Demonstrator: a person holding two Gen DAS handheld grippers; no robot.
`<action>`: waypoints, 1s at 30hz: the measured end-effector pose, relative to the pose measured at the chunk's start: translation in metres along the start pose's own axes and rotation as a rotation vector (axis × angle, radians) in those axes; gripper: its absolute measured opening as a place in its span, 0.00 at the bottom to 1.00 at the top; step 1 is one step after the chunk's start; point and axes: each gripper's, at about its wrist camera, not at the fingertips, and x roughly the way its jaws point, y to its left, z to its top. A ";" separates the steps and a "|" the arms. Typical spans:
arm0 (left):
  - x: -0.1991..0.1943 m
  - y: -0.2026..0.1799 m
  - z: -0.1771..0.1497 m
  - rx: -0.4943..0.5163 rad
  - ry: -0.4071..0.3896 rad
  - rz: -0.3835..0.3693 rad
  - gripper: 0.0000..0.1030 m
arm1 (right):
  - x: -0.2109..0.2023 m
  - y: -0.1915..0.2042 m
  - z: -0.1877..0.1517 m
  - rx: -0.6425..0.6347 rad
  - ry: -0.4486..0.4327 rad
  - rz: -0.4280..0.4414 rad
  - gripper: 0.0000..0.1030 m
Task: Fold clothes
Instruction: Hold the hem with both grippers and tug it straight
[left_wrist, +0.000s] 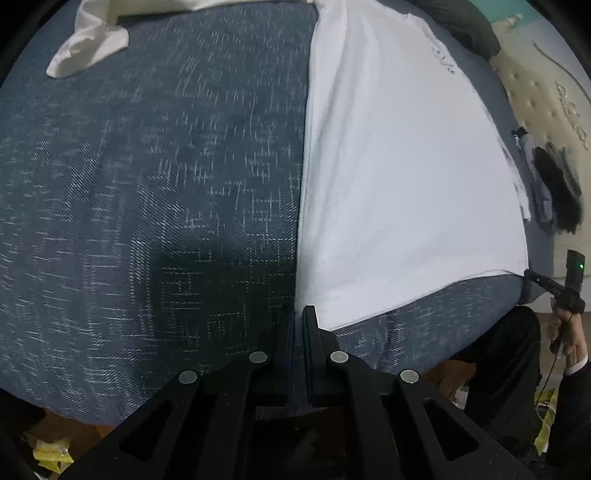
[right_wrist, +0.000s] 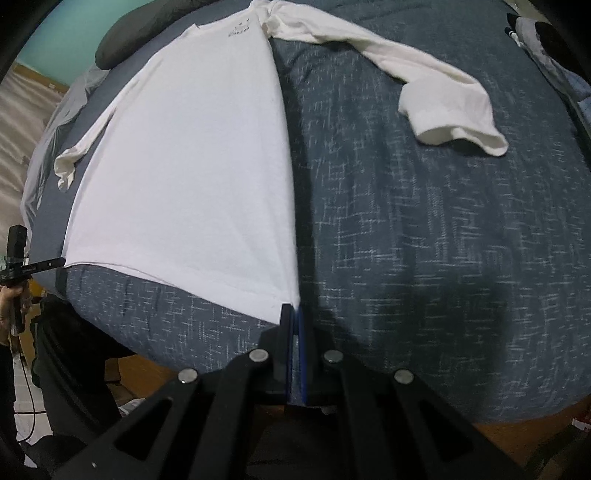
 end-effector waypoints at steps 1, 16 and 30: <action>0.003 0.000 0.001 -0.008 0.002 0.000 0.05 | 0.001 0.000 0.000 0.000 0.001 -0.001 0.02; -0.010 -0.007 0.008 -0.075 -0.075 -0.047 0.26 | -0.005 -0.005 0.009 0.070 -0.010 0.082 0.03; -0.026 -0.025 0.035 -0.156 -0.170 -0.080 0.35 | -0.014 -0.026 0.044 0.243 -0.093 0.157 0.35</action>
